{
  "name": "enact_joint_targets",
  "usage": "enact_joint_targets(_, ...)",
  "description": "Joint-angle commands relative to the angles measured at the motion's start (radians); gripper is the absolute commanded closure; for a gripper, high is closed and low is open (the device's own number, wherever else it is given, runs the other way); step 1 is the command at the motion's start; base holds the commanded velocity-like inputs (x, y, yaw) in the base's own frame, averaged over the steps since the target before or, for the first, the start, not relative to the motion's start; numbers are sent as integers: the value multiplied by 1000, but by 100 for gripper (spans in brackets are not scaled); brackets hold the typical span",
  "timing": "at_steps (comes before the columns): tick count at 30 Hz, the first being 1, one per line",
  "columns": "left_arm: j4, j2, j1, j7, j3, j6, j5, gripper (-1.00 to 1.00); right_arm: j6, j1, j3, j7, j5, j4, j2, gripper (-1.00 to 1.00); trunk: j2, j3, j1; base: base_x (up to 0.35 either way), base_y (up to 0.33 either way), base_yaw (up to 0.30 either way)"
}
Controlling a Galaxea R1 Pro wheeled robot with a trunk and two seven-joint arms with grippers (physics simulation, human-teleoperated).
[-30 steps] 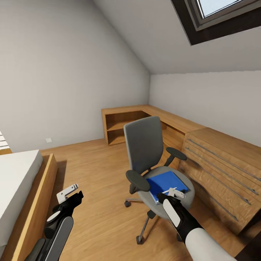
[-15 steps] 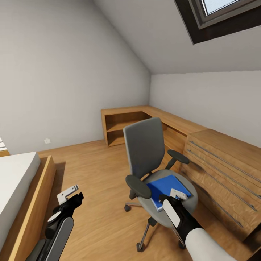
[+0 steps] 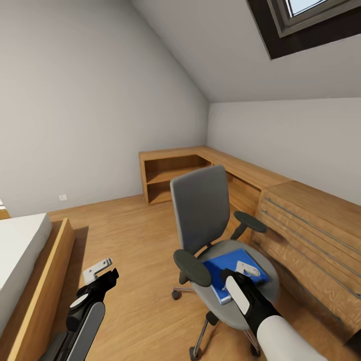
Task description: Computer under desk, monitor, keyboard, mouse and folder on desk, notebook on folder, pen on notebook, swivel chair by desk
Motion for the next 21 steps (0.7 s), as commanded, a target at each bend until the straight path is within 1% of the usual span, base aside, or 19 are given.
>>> enact_joint_targets(1,-1,0,-1,8,-1,3,6,-100,4,-1,4,-7,-6,-1,-2,-100,-1,-1,0,246,0,0)
enact_joint_targets(8,9,-1,-1,8,-2,3,4,-100,5,-1,5,-8,-7,3,-2,-100,-1,-1,0,130,0,0)
enact_joint_targets(16,-12,-6,-1,12,-2,0,3,-100,14,-1,5,-13,-8,9,-3,-100,-1,-1,0,14,0,0)
enact_joint_targets(21,-17,-6,-1,12,-1,0,3,-100,16,-1,5,-26,-8,34,-1,-100,-1,-1,0,1,0,0)
